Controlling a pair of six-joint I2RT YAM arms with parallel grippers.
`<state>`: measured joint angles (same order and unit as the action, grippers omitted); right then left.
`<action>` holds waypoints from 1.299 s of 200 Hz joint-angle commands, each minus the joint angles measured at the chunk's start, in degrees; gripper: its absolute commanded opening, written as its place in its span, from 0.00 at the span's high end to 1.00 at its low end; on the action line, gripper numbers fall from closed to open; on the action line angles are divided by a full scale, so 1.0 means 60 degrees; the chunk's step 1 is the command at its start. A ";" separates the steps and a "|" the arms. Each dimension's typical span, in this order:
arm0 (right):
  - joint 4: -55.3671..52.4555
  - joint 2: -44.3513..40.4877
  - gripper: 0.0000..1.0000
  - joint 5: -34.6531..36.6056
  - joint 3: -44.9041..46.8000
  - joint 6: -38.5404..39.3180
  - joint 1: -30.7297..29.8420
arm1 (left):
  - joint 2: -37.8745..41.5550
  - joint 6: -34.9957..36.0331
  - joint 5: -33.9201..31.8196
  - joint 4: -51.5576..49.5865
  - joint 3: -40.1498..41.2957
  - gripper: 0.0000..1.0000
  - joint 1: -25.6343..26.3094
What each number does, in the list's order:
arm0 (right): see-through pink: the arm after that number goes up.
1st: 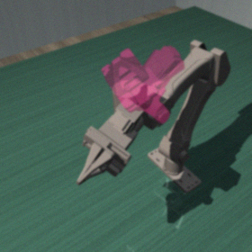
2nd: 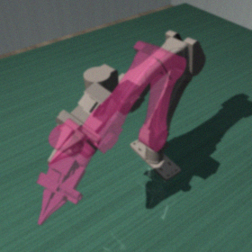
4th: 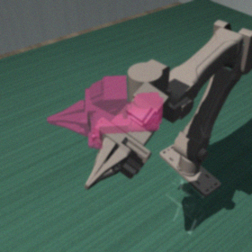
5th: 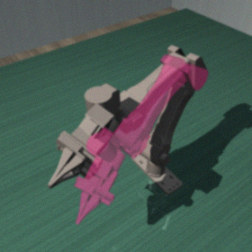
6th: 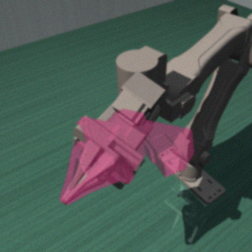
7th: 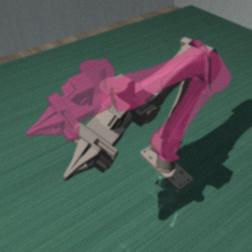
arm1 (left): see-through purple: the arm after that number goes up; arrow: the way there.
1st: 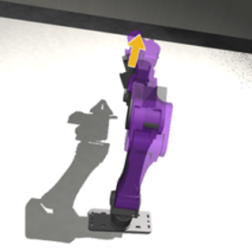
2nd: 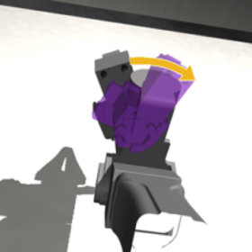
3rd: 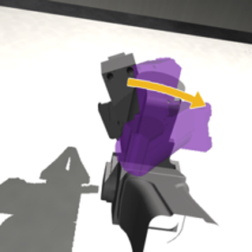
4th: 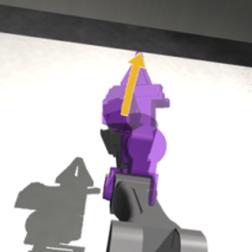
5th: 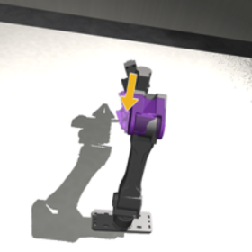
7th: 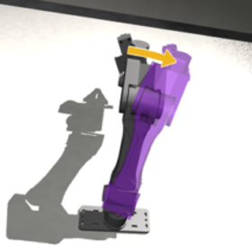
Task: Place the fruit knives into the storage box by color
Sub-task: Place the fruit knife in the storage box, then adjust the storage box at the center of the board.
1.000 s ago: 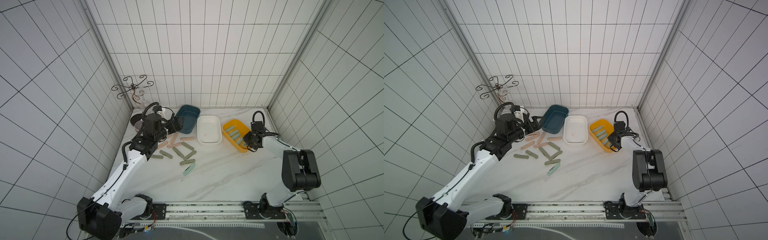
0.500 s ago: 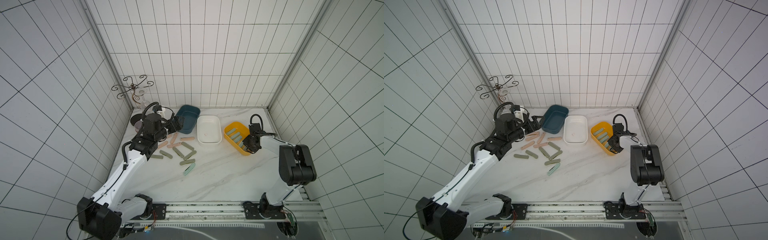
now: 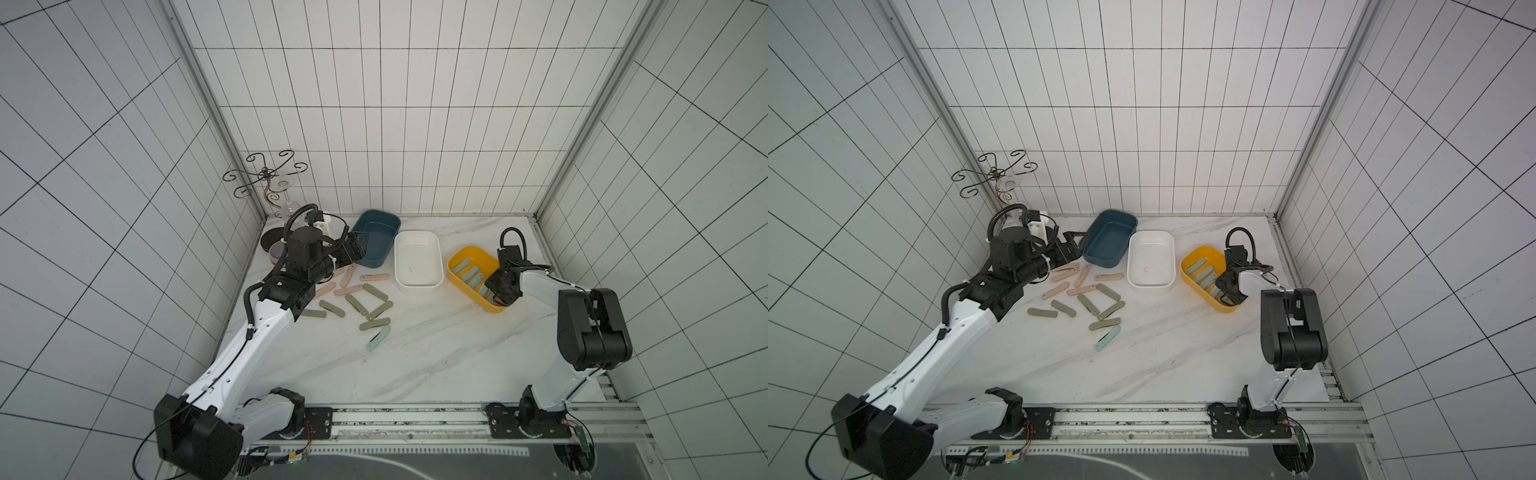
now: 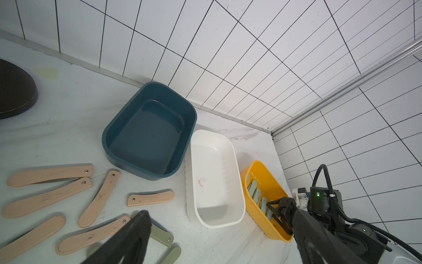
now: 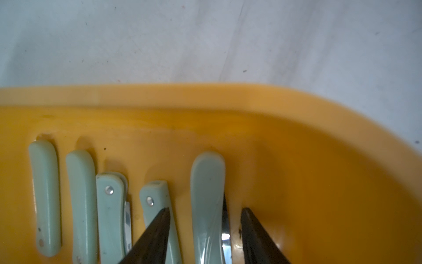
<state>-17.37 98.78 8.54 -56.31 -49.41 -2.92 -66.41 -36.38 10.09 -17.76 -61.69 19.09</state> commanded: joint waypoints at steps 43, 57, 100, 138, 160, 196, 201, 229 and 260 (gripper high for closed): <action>-0.0094 -0.1110 0.42 -0.0500 -0.1086 0.0300 0.0069 | -0.0093 0.0021 -0.0110 0.0061 -0.0146 0.03 0.0041; 0.0198 -0.1467 0.42 -0.0790 -0.1053 0.0339 0.0060 | -0.0084 0.0045 -0.0157 0.0001 -0.0195 0.03 0.0041; 0.0712 -0.2500 0.42 -0.2528 -0.0781 0.1460 -0.0254 | -0.0096 0.0202 -0.0326 -0.0301 -0.0327 0.03 0.0037; 0.0609 -0.3258 0.42 -0.3351 -0.0239 0.2250 -0.1424 | 0.0009 0.0307 -0.0494 -0.0577 -0.0324 0.03 0.0037; 0.0588 -0.3591 0.42 -0.3527 0.0333 0.2512 -0.2408 | 0.0038 0.0321 -0.0536 -0.0693 -0.0341 0.03 0.0041; 0.0884 -0.3923 0.42 -0.3613 0.1653 0.2461 -0.3291 | 0.0110 0.0438 -0.0743 -0.0928 -0.0398 0.03 0.0041; 0.0961 -0.3952 0.42 -0.3605 0.1864 0.2432 -0.3305 | 0.0126 0.0453 -0.0771 -0.0950 -0.0405 0.03 0.0041; 0.1144 -0.3915 0.42 -0.3407 0.2582 0.2449 -0.3292 | 0.0170 0.0511 -0.0853 -0.1091 -0.0463 0.03 0.0039; 0.1162 -0.3638 0.42 -0.3068 0.2933 0.2465 -0.2944 | 0.0214 0.0522 -0.0887 -0.1142 -0.0479 0.03 0.0041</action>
<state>-11.46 75.75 -11.86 -42.59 -35.42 -22.28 -66.28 -33.80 5.89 -24.08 -62.59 19.09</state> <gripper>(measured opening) 0.579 0.973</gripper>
